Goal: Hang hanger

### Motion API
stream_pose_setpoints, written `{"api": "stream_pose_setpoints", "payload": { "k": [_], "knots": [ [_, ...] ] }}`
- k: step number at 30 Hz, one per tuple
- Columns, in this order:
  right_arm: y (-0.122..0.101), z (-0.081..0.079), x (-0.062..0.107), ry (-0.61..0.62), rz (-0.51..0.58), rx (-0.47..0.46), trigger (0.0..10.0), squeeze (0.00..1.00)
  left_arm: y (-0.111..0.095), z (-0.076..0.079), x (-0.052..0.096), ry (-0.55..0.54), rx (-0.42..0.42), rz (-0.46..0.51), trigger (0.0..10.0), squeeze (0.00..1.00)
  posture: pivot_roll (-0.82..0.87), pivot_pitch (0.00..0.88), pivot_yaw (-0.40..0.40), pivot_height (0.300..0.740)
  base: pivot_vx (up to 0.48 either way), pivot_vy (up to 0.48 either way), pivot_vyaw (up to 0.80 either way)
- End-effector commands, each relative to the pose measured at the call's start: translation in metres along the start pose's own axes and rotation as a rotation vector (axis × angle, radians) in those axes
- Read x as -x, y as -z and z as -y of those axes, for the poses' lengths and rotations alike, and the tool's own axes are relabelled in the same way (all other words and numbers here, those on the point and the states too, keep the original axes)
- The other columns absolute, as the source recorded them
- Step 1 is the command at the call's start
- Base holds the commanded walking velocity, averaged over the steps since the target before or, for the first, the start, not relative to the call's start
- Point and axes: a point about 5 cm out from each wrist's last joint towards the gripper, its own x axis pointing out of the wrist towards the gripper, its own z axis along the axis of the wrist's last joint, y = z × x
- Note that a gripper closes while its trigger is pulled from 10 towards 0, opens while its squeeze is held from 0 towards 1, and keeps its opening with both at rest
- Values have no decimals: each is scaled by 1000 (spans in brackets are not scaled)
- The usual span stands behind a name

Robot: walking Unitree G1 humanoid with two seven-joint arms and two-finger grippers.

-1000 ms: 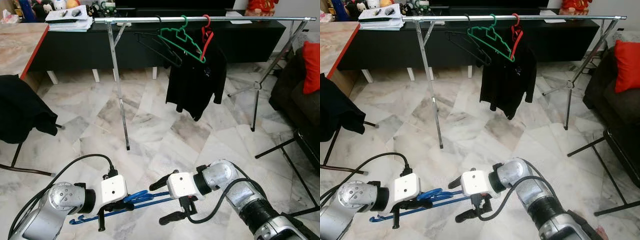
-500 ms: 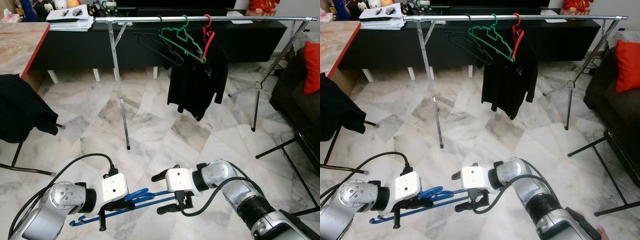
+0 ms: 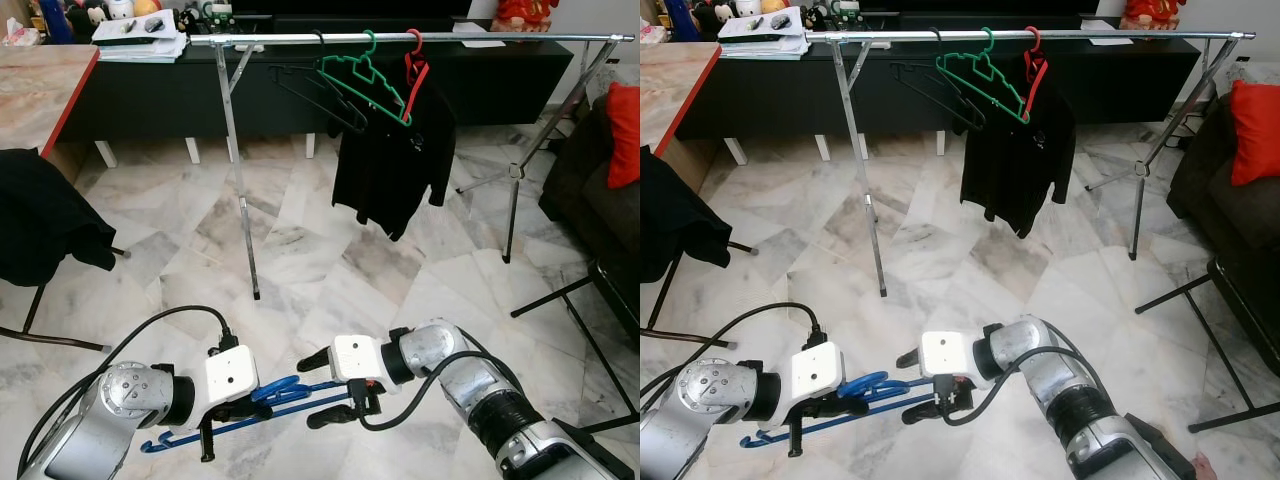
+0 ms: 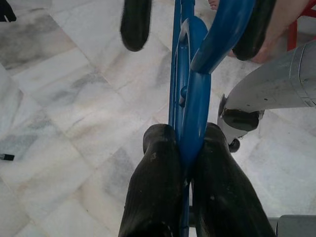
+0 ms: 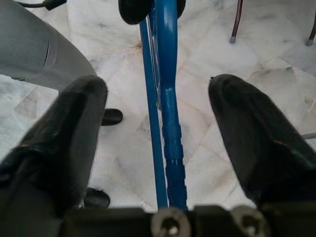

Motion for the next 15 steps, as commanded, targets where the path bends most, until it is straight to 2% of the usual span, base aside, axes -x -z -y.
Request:
{"api": "stream_pose_setpoints", "payload": {
  "k": [1,2,15],
  "knots": [
    [2,-1,0,-5,-17,2,980,0,-6,3,-3,19,-14,21,10000,0,70,200,-84,740,0,0,0],
    [2,0,0,-4,-13,-6,0,0,-6,3,-3,19,-14,21,10000,0,69,201,-84,740,0,0,0],
    [3,3,-2,33,-11,-22,0,0,-7,2,-4,13,-9,28,10000,0,71,202,-89,740,0,0,0]
  ]
}}
